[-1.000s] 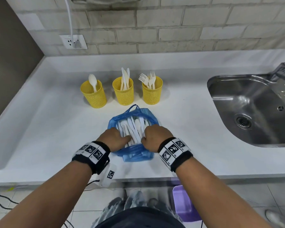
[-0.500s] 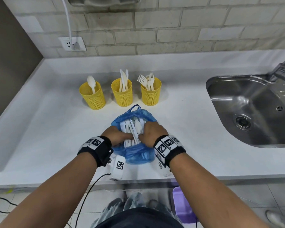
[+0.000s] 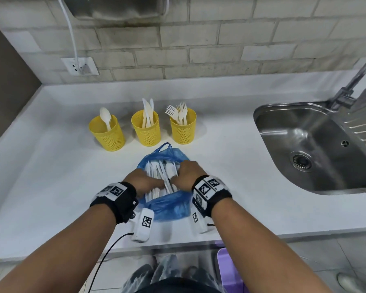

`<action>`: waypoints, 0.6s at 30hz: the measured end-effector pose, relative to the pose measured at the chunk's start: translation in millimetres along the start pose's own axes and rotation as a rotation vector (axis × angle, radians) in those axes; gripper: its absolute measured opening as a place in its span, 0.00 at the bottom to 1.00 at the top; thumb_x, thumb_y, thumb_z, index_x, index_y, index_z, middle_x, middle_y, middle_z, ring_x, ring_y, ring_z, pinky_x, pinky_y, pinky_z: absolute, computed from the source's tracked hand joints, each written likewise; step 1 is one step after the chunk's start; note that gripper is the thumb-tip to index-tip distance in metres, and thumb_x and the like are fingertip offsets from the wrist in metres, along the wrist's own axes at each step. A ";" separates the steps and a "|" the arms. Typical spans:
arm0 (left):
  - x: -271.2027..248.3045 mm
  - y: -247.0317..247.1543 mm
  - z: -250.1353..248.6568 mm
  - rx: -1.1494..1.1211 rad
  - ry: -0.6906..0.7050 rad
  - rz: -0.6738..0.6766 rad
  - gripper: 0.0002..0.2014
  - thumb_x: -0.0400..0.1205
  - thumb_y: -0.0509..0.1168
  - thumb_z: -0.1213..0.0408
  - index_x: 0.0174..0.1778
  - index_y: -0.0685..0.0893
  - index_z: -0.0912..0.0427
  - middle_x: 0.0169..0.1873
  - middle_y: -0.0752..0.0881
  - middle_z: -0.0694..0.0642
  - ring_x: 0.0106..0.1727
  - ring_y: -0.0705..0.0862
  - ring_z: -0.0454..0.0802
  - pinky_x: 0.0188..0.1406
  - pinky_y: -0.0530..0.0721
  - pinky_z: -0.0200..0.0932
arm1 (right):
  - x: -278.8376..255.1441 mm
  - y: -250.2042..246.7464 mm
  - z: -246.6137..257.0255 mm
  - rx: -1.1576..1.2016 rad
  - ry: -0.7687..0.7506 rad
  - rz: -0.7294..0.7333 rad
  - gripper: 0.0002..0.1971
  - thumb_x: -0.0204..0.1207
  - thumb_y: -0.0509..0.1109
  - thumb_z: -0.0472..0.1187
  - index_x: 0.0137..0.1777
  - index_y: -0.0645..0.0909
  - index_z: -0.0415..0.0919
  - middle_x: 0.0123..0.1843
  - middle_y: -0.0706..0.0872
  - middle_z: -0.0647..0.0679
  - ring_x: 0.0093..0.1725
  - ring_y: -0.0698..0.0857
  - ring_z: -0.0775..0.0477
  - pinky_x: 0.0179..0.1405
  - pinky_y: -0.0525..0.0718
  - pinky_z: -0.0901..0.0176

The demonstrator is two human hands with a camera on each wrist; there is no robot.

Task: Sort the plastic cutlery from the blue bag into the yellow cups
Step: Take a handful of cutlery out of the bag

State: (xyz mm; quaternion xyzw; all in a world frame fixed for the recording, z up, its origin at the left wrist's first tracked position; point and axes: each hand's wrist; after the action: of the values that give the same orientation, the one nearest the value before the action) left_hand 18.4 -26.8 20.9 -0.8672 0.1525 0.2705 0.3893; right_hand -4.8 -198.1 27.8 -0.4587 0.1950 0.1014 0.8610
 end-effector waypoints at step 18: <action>10.5 9.5 -10.5 0.210 0.052 -0.214 0.48 0.74 0.80 0.57 0.83 0.60 0.66 0.73 0.78 0.65 0.73 0.80 0.65 0.64 0.80 0.51 | 5.6 9.0 -2.6 0.024 0.016 -0.009 0.22 0.75 0.76 0.49 0.31 0.66 0.45 0.33 0.73 0.49 0.41 0.79 0.43 0.25 0.66 0.58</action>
State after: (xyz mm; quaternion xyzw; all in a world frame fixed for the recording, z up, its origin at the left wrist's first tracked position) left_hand 26.0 -41.6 14.9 -0.8396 0.0966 0.1876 0.5005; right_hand -3.6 -195.3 17.4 -0.4498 0.2008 0.0914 0.8654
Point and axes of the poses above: each hand's wrist, its own x-axis towards the middle knuckle, its own y-axis out of the palm, z = x × y
